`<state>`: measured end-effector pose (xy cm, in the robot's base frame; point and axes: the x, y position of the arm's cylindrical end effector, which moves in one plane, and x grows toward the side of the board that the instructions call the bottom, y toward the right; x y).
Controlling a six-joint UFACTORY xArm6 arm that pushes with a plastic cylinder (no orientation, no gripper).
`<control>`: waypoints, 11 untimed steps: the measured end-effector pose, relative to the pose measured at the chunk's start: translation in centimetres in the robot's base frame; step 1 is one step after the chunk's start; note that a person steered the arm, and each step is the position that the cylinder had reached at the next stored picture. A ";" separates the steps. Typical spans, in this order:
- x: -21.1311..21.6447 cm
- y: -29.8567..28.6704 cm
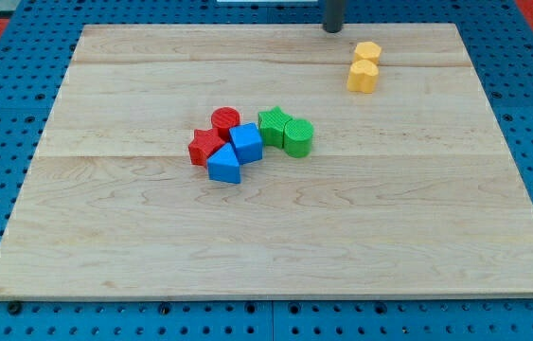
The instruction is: Push the arm to the top right
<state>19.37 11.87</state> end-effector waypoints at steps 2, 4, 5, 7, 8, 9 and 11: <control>-0.2 6.6; -0.1 9.2; -0.1 8.7; -0.1 10.7; -0.1 11.7; 0.5 13.0; 10.5 9.9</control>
